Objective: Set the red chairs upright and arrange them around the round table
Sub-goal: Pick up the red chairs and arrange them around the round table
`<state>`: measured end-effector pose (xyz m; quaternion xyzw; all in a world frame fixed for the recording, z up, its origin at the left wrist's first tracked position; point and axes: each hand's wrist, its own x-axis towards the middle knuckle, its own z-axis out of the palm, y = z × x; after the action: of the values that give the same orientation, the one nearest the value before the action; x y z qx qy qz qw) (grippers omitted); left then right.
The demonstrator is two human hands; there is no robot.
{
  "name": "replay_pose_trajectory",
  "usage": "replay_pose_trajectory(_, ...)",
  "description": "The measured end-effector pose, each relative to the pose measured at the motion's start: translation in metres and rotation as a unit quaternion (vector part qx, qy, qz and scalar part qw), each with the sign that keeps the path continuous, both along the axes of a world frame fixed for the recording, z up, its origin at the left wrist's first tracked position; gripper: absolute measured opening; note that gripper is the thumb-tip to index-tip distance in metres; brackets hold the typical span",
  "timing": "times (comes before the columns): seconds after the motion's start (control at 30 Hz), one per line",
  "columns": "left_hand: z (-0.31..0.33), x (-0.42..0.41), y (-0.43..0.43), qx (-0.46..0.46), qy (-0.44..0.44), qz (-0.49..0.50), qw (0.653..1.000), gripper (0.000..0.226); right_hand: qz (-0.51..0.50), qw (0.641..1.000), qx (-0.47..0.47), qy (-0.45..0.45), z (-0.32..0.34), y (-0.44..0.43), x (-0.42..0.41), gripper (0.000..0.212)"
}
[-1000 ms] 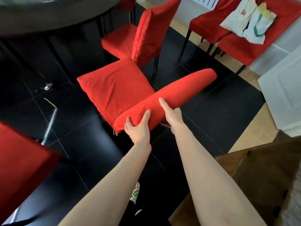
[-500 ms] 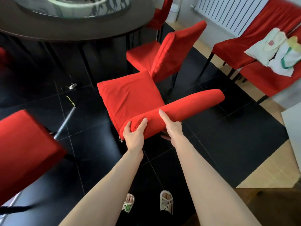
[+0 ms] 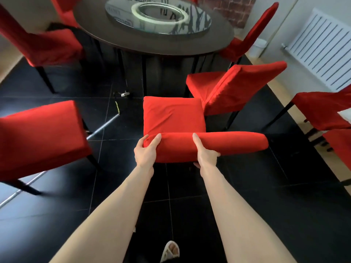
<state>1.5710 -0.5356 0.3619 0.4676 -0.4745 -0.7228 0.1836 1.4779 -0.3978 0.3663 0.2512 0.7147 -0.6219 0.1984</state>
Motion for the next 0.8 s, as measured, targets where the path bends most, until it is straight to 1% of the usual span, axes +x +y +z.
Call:
replay_pose_trajectory(0.13,0.001,-0.008,0.002,-0.011,-0.01,0.034,0.999,0.066,0.014,1.0,0.004,-0.002,0.006,0.02,-0.022,0.136)
replay_pose_trajectory(0.33,0.003,-0.028,-0.011,-0.021,-0.006,0.042,0.999,0.061,0.019,1.0,0.015,-0.005,0.015,0.022,-0.054,0.141)
replay_pose_trajectory(0.47,0.005,-0.048,-0.024,-0.031,-0.007,0.048,0.998,0.054,0.012,0.999,0.03,0.003,0.015,0.026,-0.08,0.145)
replay_pose_trajectory(0.63,0.008,-0.063,-0.034,-0.045,-0.012,0.049,0.998,0.046,0.036,0.997,0.059,0.03,0.012,0.032,-0.106,0.151)
replay_pose_trajectory(0.8,0.013,-0.076,-0.036,-0.048,-0.01,0.064,0.997,0.04,0.047,0.997,0.048,0.038,0.011,0.026,-0.124,0.153)
